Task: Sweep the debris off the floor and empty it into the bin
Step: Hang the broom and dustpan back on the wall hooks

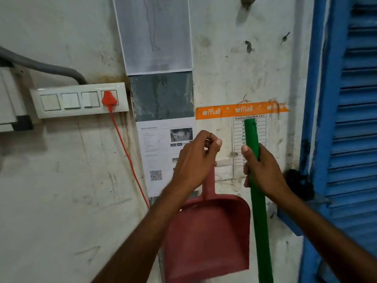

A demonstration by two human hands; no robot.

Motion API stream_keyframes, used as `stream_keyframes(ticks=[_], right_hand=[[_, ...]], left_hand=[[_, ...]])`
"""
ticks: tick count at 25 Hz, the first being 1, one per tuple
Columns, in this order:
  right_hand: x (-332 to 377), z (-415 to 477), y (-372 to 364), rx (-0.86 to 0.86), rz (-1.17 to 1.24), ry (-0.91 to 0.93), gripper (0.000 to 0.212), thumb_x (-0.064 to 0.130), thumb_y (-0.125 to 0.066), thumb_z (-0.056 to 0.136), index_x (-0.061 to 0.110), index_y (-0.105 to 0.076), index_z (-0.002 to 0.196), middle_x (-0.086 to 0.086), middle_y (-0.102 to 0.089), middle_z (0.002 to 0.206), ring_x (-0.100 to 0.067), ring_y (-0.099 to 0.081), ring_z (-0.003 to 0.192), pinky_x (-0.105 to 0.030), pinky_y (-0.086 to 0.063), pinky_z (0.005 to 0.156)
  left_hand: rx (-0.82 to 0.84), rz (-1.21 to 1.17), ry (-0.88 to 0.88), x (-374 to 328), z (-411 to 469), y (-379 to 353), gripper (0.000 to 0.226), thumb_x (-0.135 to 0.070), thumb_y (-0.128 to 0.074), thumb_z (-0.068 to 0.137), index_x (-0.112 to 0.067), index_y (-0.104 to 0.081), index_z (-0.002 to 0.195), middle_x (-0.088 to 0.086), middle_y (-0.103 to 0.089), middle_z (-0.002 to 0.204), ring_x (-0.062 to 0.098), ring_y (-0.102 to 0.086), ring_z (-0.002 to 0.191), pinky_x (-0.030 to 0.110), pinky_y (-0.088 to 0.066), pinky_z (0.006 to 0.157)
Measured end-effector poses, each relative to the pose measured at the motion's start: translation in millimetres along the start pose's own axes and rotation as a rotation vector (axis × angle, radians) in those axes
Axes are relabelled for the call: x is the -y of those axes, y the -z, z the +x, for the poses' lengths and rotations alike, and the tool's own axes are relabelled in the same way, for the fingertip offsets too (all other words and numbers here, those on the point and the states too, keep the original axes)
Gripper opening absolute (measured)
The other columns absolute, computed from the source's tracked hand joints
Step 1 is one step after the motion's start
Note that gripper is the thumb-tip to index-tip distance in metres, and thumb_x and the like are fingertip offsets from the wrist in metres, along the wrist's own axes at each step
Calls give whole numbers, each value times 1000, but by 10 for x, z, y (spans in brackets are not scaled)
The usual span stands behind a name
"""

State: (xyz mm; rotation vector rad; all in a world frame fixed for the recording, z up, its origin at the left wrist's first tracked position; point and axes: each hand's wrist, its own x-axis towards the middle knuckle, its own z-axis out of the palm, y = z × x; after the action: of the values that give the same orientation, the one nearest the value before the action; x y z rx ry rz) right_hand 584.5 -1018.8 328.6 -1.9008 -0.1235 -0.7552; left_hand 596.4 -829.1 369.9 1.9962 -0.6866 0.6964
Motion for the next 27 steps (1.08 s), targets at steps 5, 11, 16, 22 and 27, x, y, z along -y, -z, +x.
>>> stream_keyframes(ticks=[5, 11, 16, 22, 27], right_hand=[[-101, 530, 105, -59, 120, 26, 66, 73, -34, 96, 10, -51, 96, -16, -58, 64, -32, -61, 42, -49, -57, 47], [-117, 1299, 472, -18, 117, 110, 51, 61, -37, 101, 15, -58, 95, -10, -65, 65, -21, -62, 48, -35, -50, 51], [77, 1893, 722, -25, 156, 233, 41, 58, -36, 102, 24, -52, 117, -8, -59, 75, -19, -54, 54, -31, -47, 44], [504, 2554, 950, 2, 236, 255, 37, 47, -33, 105, 19, -50, 124, -13, -64, 91, -22, -60, 59, -32, -49, 47], [806, 2983, 1078, -7, 381, 258, 48, 56, -30, 104, 17, -55, 113, -7, -56, 75, -19, -52, 51, -28, -46, 43]], left_hand=[[46, 3, -27, -27, 413, -170, 12, -40, -55, 104, -28, -58, 107, -12, -70, 105, 9, -75, 65, 44, -62, 78], [19, 14, -51, -321, 1020, -348, 16, -42, -48, 107, -29, -56, 104, -13, -74, 103, 16, -74, 58, 43, -61, 72], [-63, -17, -131, -754, 1590, -419, 31, -45, -38, 110, -20, -56, 113, -7, -74, 103, 23, -71, 57, 35, -62, 63], [-26, -172, -138, -1140, 2190, -404, 34, -31, -33, 113, -10, -57, 124, 4, -74, 116, 28, -77, 79, 26, -62, 69], [-46, -156, -152, -1255, 2643, -389, 32, -30, -29, 114, -9, -53, 114, 8, -78, 104, 28, -78, 80, 30, -63, 69]])
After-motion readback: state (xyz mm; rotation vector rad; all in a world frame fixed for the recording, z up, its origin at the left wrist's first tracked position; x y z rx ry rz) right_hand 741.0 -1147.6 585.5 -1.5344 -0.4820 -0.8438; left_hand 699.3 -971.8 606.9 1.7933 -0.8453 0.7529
